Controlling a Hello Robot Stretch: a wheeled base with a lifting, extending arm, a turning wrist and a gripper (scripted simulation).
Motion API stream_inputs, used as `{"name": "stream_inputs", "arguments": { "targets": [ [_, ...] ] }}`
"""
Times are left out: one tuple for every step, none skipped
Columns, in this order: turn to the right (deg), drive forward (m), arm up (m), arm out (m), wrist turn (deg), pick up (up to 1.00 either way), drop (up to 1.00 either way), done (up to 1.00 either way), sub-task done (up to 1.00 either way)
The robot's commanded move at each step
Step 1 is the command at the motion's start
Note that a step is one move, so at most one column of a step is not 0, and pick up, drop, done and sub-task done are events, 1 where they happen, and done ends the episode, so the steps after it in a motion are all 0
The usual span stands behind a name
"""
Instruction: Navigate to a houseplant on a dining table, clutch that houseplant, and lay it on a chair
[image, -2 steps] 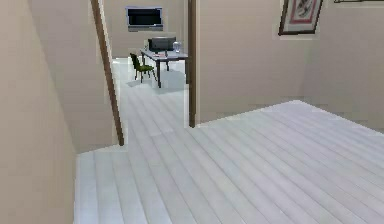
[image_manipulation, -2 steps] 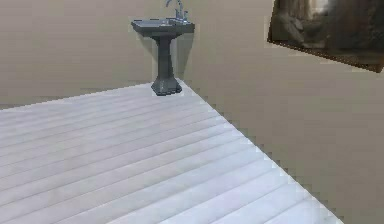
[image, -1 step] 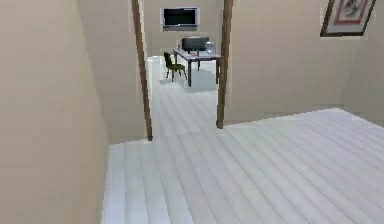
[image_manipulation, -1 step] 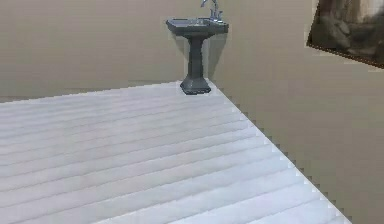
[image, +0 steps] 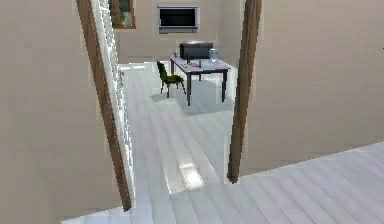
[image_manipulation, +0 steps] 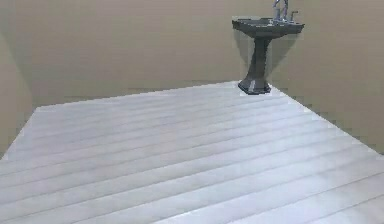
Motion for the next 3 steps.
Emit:
{"name": "stream_inputs", "arguments": {
  "targets": [
    [0.0,1.00,0.00,0.00,0.0,0.00,0.00,0.00,0.00],
    [-15.0,0.00,0.00,0.00,0.0,0.00,0.00,0.00,0.00],
    [0.0,0.20,0.00,0.00,0.0,0.00,0.00,0.00,0.00]
  ]
}}
